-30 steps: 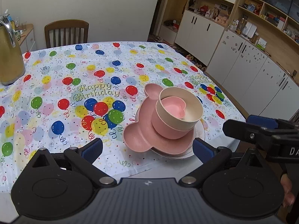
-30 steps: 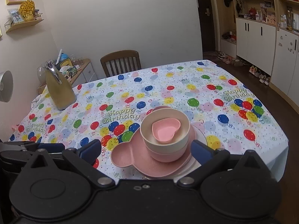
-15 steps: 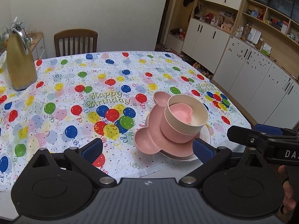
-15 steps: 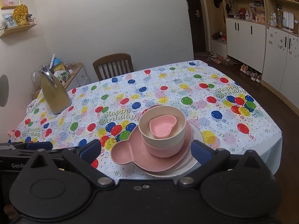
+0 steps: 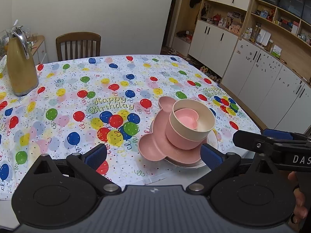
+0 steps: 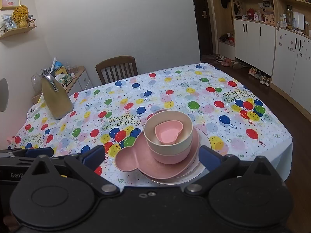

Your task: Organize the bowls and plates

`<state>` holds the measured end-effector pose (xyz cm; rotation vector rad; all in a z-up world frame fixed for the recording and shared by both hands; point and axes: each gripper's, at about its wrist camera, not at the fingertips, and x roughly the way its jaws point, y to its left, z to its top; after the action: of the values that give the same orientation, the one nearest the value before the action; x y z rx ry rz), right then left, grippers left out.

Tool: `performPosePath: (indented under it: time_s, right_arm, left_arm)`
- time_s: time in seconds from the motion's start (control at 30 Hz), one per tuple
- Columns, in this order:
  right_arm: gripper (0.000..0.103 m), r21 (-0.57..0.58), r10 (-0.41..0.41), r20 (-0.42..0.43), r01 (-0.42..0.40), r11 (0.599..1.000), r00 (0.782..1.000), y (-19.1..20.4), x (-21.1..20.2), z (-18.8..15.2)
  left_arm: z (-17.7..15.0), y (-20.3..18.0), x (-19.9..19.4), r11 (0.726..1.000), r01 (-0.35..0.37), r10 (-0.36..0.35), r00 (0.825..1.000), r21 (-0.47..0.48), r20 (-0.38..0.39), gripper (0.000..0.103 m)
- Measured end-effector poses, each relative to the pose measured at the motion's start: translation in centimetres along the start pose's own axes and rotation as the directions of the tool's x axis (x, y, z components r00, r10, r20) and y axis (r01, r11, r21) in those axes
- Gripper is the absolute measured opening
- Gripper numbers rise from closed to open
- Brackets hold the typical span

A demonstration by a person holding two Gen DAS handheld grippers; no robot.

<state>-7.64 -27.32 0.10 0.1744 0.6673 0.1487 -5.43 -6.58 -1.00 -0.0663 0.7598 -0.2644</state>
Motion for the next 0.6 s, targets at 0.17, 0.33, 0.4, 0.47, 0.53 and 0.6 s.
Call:
performPosePath:
  time_s: [0.17, 0.33, 0.4, 0.47, 0.53, 0.6]
  right_arm:
    - [0.103, 0.001, -0.001, 0.0, 0.001, 1.0, 1.0, 0.0, 0.0, -0.01]
    - [0.102, 0.001, 0.001, -0.001, -0.001, 1.0, 1.0, -0.03, 0.02, 0.01]
    - [0.102, 0.001, 0.001, -0.002, -0.001, 1.0, 1.0, -0.04, 0.01, -0.02]
    - [0.102, 0.001, 0.002, -0.002, -0.002, 1.0, 1.0, 0.07, -0.02, -0.06]
    - [0.103, 0.001, 0.003, -0.002, -0.003, 1.0, 1.0, 0.14, 0.02, -0.15]
    - [0.103, 0.002, 0.004, -0.003, -0.004, 1.0, 1.0, 0.26, 0.05, -0.21]
  left_arm:
    - [-0.07, -0.07, 0.09, 1.0, 0.004, -0.004, 1.0, -0.003, -0.001, 0.103]
    - [-0.08, -0.02, 0.12, 1.0, 0.003, -0.003, 1.0, -0.003, -0.002, 0.103]
    - [-0.07, -0.01, 0.12, 1.0, 0.002, -0.002, 1.0, -0.002, -0.003, 0.103]
    - [-0.07, -0.07, 0.14, 1.0, 0.002, -0.002, 1.0, -0.002, -0.003, 0.103]
    - [-0.08, -0.06, 0.14, 1.0, 0.002, -0.002, 1.0, -0.003, -0.003, 0.103]
    - [-0.08, -0.03, 0.13, 1.0, 0.004, -0.004, 1.0, -0.005, -0.002, 0.103]
